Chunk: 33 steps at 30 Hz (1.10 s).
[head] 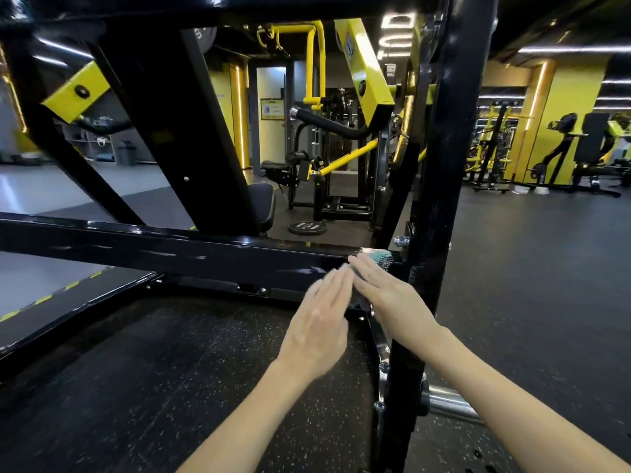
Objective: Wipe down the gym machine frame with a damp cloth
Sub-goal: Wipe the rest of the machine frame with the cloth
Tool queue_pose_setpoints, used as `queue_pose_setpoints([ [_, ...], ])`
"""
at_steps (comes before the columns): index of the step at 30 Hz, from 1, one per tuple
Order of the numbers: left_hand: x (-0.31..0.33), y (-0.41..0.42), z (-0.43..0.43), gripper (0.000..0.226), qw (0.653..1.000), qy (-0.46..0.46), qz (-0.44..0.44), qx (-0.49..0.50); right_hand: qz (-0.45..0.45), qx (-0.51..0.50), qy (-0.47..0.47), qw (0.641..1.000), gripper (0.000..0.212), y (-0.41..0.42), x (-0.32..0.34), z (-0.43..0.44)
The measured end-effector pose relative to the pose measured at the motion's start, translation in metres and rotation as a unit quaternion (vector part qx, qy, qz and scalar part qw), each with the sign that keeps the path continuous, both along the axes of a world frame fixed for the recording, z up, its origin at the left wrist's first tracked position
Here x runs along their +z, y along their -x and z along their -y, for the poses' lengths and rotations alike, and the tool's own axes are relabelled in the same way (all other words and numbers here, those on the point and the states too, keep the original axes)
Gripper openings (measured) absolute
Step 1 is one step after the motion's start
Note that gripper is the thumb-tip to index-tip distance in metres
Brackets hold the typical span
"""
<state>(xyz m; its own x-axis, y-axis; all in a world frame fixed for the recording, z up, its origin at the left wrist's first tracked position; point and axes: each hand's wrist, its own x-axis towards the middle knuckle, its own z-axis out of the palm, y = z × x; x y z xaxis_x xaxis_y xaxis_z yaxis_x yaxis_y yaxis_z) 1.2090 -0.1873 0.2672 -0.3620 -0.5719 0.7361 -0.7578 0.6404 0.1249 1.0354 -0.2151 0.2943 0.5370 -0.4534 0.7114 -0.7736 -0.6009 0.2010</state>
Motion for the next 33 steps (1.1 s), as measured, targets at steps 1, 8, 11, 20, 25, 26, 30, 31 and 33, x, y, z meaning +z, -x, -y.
queue_pose_setpoints([
  [1, -0.004, -0.001, -0.004, 0.071, 0.999, -0.034, 0.01, -0.014, 0.018, 0.006, -0.008, 1.0, 0.067, -0.002, -0.003, 0.004],
  [8, -0.017, 0.004, -0.001, 0.076, 0.991, -0.126, 0.043, -0.002, 0.033, -0.032, 0.068, 0.997, 0.038, -0.009, 0.001, 0.004],
  [11, -0.008, 0.01, 0.007, 0.072, 0.996, -0.074, 0.034, 0.036, 0.052, -0.065, 0.085, 0.993, 0.04, -0.013, 0.001, 0.01],
  [20, -0.001, 0.014, 0.015, 0.073, 0.994, -0.034, 0.058, 0.081, 0.105, -0.078, 0.036, 0.991, 0.048, -0.024, 0.007, 0.008],
  [25, 0.027, 0.019, 0.029, 0.069, 0.997, -0.044, 0.011, 0.07, 0.176, -0.091, -0.016, 0.98, 0.011, -0.041, 0.03, 0.015],
  [26, 0.03, 0.018, 0.031, 0.069, 0.997, -0.048, 0.016, 0.066, 0.175, -0.1, -0.036, 0.979, 0.013, -0.041, 0.031, 0.017],
  [30, 0.037, 0.011, 0.037, 0.069, 0.996, -0.042, 0.05, 0.057, 0.142, -0.099, -0.111, 0.979, 0.007, -0.036, 0.036, 0.01],
  [31, 0.037, 0.011, 0.037, 0.068, 0.996, -0.037, 0.052, 0.055, 0.131, -0.093, -0.121, 0.98, 0.005, -0.035, 0.038, 0.008],
  [33, 0.039, 0.011, 0.036, 0.067, 0.997, -0.04, 0.056, 0.043, 0.113, -0.095, -0.151, 0.977, 0.008, -0.034, 0.042, 0.006],
])
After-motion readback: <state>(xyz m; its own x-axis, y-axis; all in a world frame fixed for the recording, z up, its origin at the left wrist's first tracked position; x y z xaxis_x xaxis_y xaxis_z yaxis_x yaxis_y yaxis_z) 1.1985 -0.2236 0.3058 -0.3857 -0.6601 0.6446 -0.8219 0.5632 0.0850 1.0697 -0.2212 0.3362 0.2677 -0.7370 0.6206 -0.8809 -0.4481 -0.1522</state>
